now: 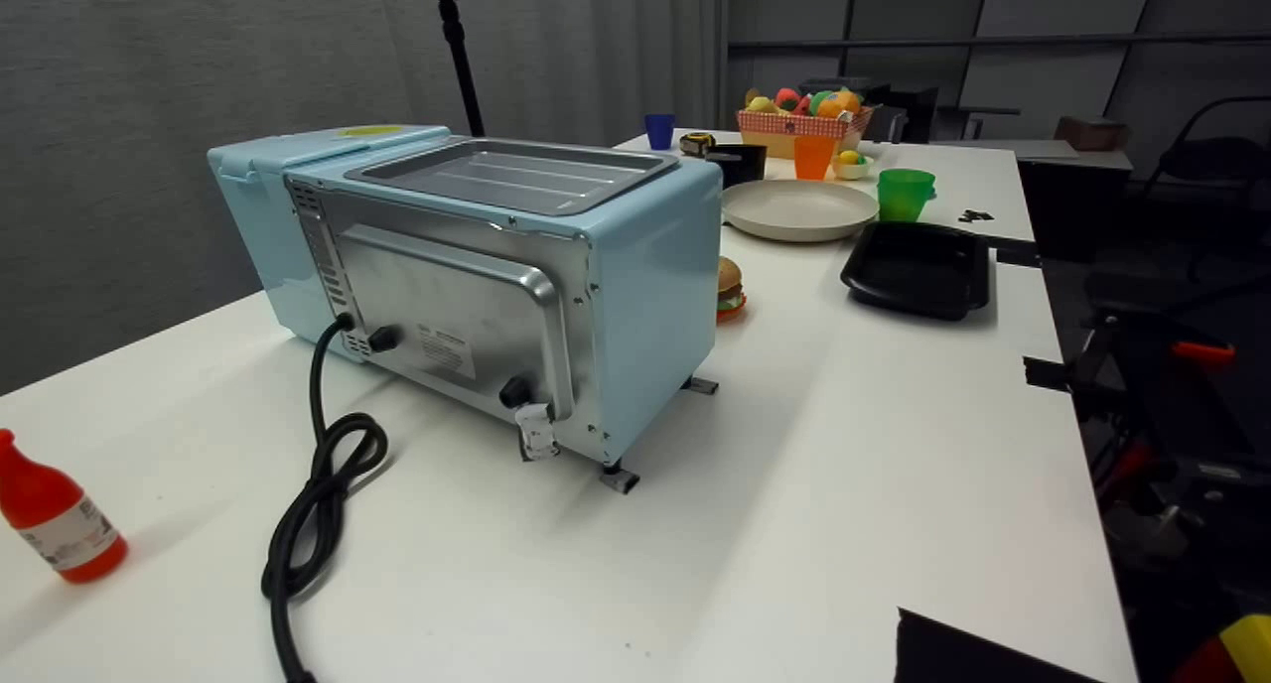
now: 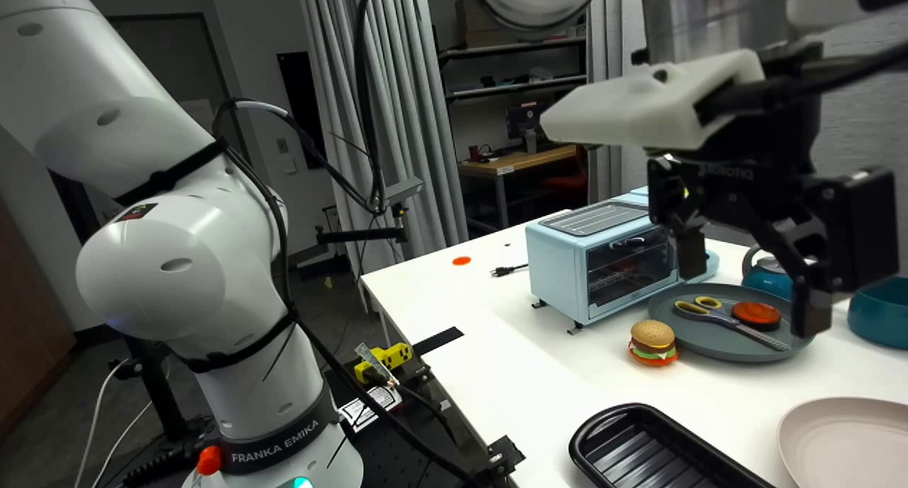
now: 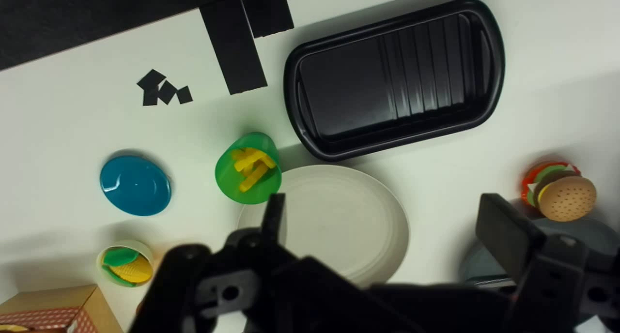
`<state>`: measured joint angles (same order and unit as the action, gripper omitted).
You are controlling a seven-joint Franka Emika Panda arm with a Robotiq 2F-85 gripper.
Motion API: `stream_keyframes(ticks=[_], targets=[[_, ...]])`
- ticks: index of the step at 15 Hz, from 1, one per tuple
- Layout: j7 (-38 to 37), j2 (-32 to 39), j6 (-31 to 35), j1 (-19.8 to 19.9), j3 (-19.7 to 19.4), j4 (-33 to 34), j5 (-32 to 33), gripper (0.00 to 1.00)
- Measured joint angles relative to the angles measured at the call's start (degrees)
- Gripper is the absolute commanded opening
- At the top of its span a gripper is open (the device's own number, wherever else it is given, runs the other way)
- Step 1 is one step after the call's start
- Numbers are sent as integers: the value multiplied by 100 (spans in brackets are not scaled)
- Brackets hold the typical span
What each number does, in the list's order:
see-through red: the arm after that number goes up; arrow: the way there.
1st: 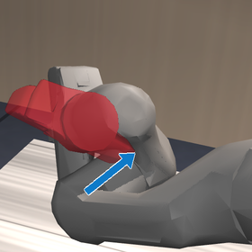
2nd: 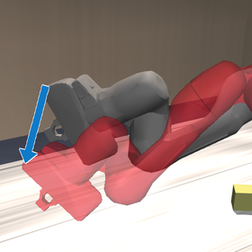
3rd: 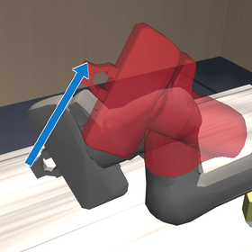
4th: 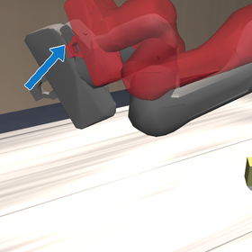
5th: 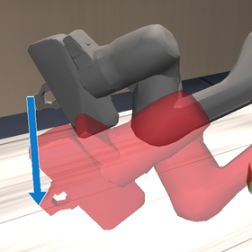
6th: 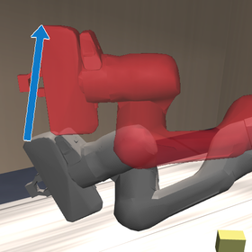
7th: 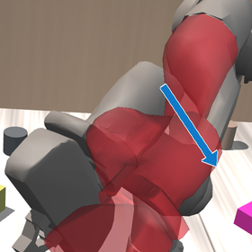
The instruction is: Pour the contents of the green cup onto the plate
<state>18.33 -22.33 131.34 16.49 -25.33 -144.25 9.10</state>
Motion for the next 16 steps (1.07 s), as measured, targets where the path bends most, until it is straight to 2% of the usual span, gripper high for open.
stream_keyframes(ticks=[4,11,16], targets=[[0,923,509,64,-41,156,-19,100],[-97,2406,871,138,-27,813,-54,100],[-131,2735,871,172,-11,1078,-56,100]])
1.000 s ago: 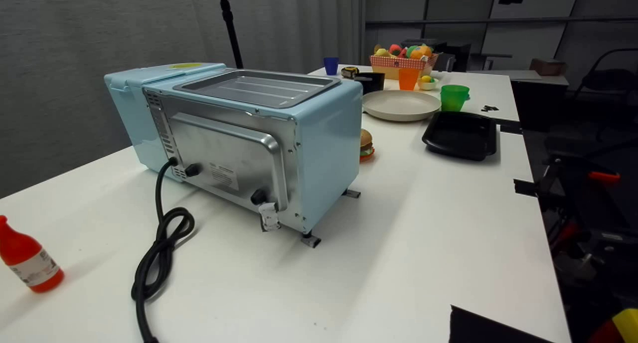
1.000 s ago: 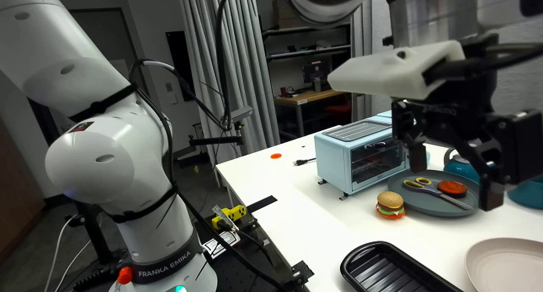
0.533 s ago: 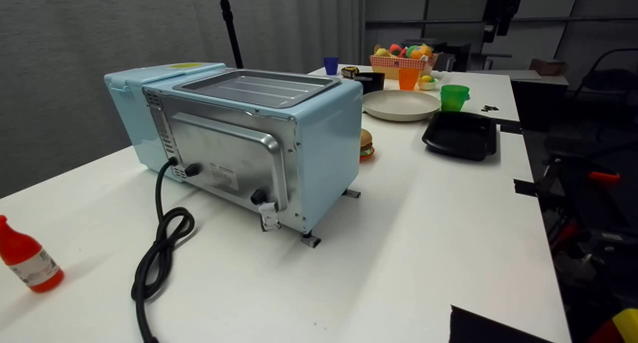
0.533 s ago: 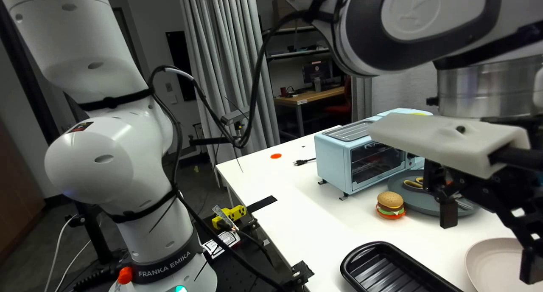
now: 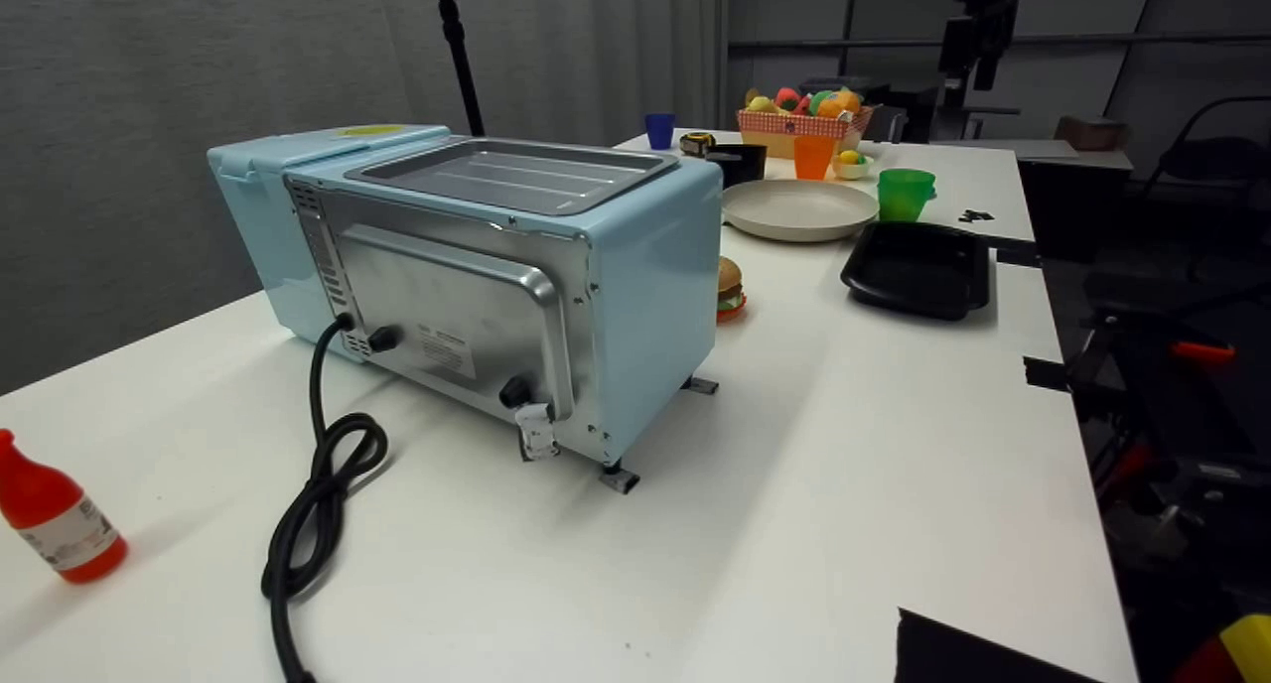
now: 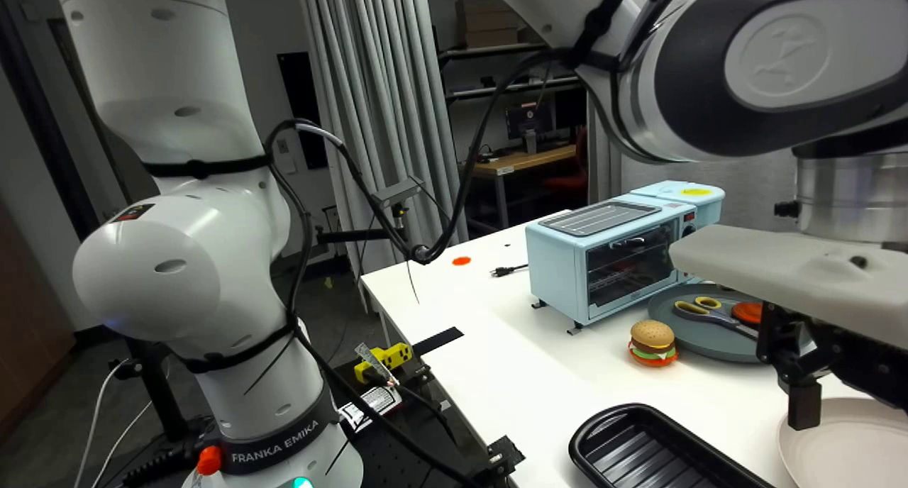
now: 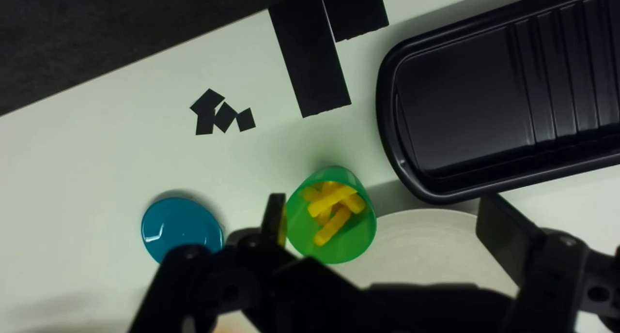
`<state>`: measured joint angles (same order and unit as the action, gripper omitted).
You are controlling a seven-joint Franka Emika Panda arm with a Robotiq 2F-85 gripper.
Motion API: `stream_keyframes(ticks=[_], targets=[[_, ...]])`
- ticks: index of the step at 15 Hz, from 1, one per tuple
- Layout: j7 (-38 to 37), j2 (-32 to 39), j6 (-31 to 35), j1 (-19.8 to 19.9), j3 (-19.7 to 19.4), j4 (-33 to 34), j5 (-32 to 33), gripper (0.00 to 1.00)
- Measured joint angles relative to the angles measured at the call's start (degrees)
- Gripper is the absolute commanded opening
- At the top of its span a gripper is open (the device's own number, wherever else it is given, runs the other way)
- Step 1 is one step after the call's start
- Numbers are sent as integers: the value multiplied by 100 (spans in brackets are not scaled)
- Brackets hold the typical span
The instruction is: Pour the contents of the green cup onto the plate
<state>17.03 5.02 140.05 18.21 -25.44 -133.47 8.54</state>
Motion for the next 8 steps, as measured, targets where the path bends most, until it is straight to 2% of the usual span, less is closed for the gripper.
stream_keyframes(ticks=[8], targets=[[-2,43,9,25,69,-20,8,100]])
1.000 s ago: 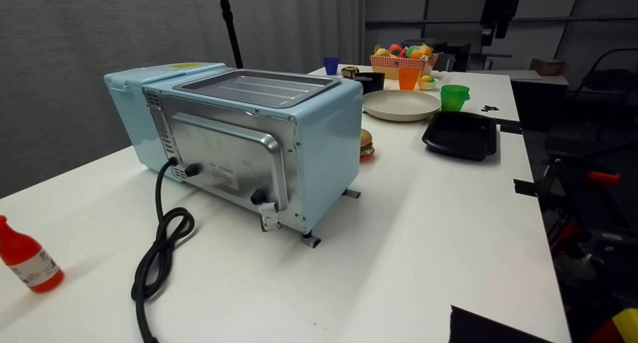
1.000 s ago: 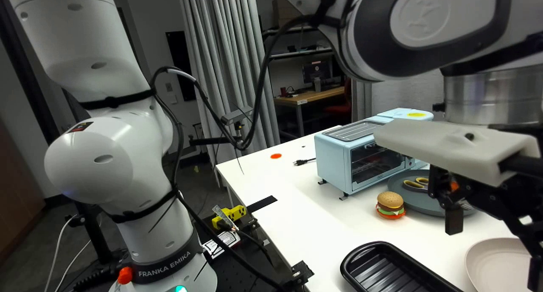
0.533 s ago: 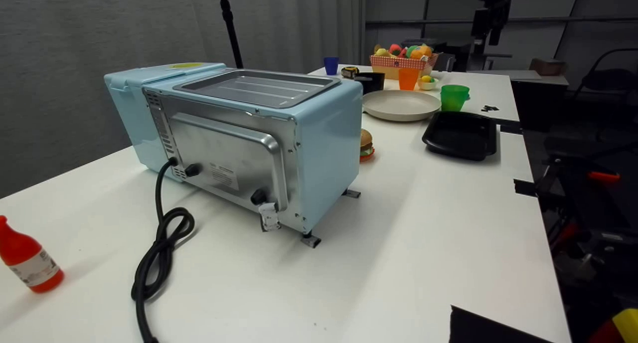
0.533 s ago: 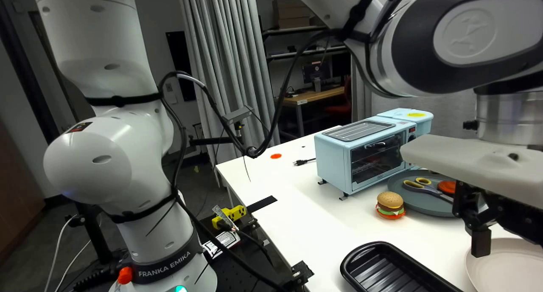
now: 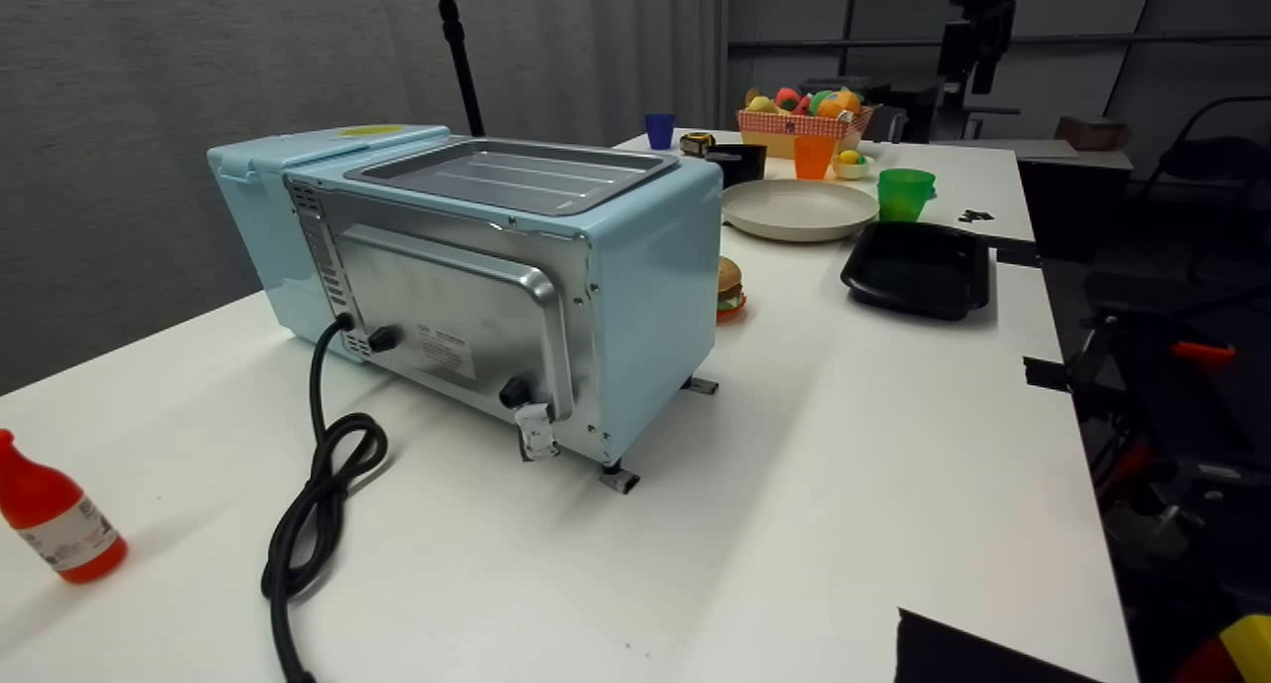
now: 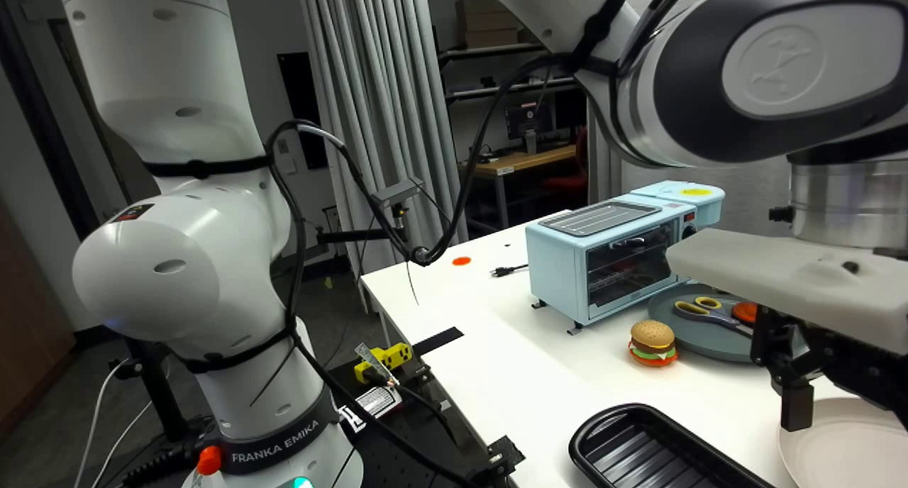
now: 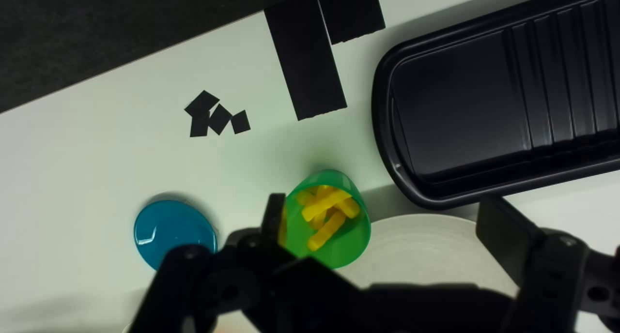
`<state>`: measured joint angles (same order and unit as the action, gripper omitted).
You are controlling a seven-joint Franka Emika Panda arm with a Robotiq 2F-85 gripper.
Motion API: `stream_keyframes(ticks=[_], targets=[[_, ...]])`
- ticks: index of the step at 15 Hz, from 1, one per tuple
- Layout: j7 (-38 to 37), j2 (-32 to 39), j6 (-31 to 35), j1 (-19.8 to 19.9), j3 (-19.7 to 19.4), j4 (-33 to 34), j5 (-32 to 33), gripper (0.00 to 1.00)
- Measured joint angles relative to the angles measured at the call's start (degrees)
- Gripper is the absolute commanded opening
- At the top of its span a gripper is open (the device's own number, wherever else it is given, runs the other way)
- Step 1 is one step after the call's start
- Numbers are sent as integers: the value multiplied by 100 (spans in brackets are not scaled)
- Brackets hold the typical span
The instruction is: Pour the contents of the green cup onto the plate
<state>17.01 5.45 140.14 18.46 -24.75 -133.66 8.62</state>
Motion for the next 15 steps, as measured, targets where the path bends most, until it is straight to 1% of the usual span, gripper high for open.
stream_keyframes(ticks=[3,8,11,15], targets=[[0,158,112,37,29,-19,0,100],[0,620,551,215,33,52,-19,100],[2,970,690,369,101,210,-223,100],[3,1535,711,580,319,602,-577,100]])
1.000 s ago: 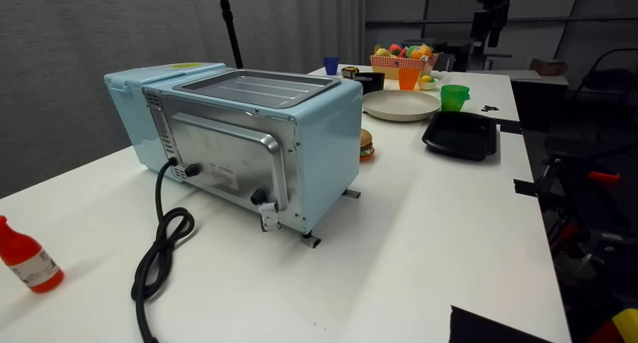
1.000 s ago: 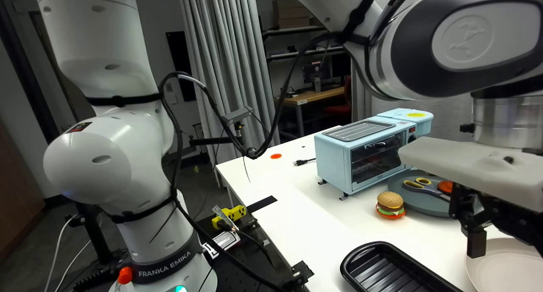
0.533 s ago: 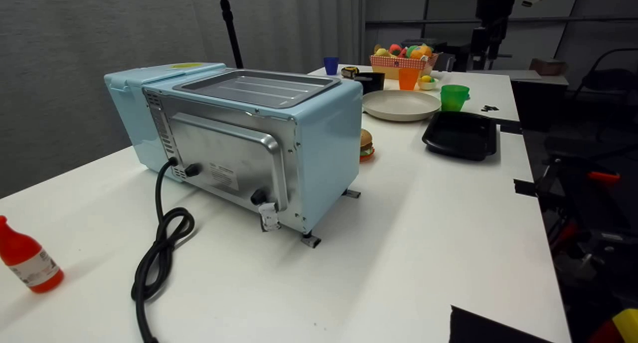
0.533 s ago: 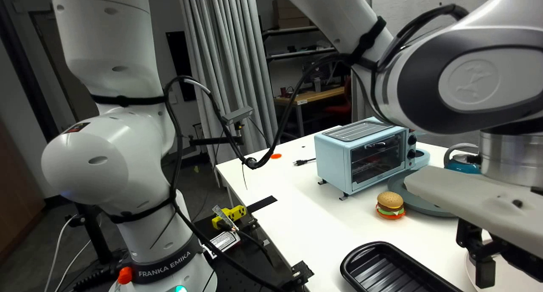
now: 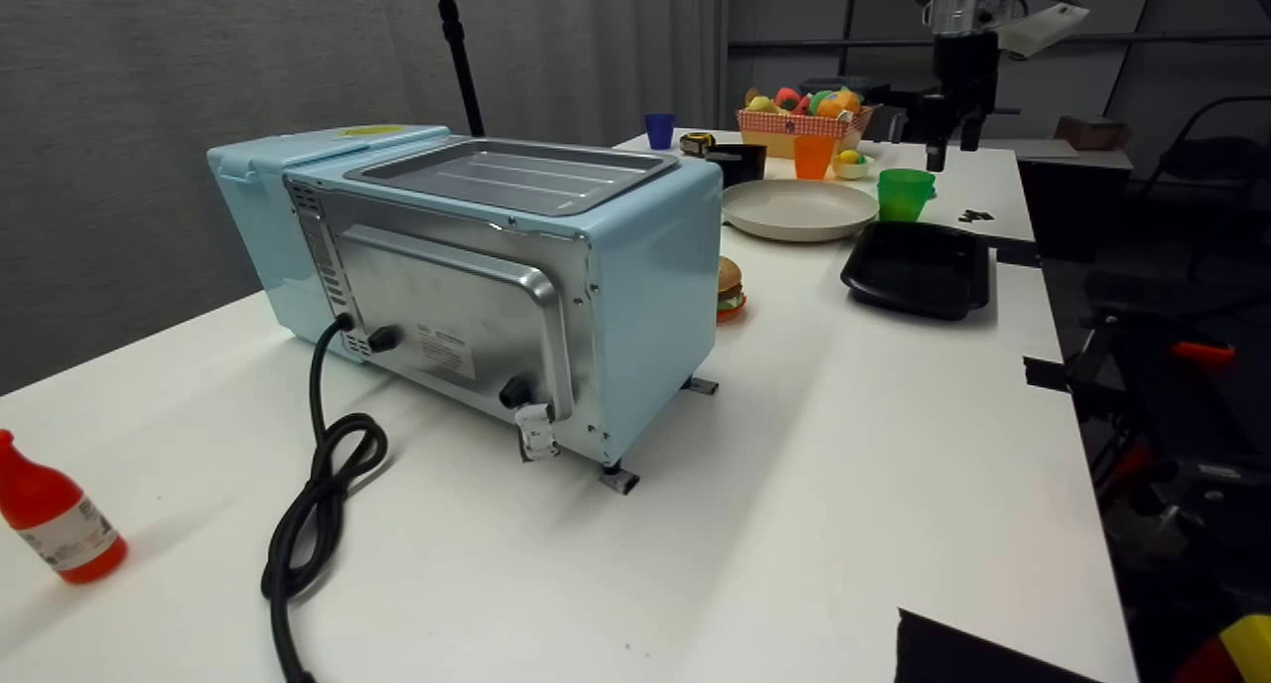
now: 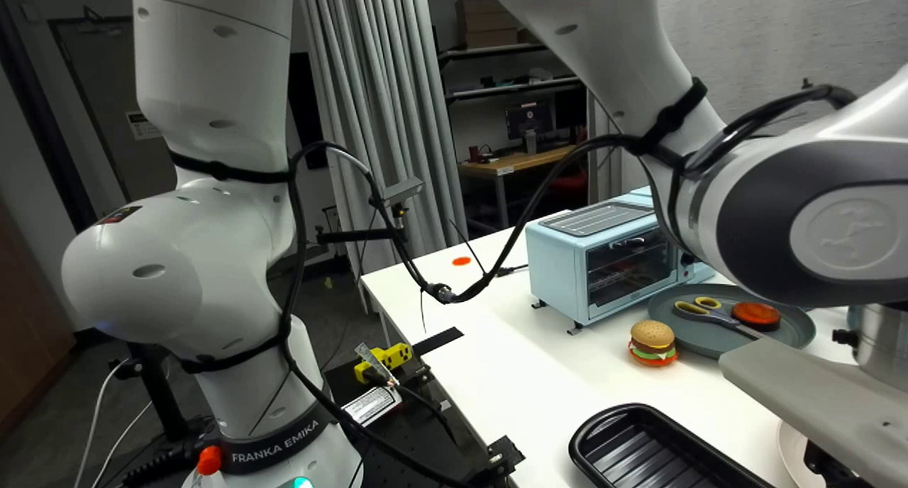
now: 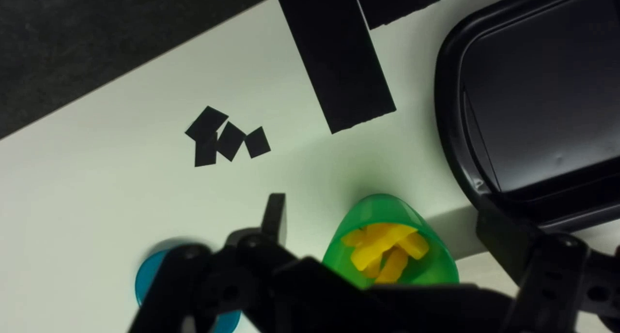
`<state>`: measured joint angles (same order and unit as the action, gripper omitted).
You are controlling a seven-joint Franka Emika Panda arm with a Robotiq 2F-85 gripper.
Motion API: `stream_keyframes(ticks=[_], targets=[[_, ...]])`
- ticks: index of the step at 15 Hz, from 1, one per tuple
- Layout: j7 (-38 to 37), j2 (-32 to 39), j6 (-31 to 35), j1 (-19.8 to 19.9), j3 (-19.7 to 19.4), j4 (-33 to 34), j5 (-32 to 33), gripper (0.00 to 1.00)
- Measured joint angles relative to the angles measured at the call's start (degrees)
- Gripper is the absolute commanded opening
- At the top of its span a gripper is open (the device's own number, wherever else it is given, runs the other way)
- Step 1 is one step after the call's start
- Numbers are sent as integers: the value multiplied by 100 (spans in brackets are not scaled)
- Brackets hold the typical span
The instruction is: Pour the contents of the green cup onto the plate
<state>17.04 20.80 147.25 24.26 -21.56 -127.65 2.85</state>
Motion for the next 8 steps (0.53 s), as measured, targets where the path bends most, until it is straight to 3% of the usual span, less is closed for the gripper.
stream_keyframes(ticks=[8], targets=[[-1,819,-5,266,315,688,-119,100]])
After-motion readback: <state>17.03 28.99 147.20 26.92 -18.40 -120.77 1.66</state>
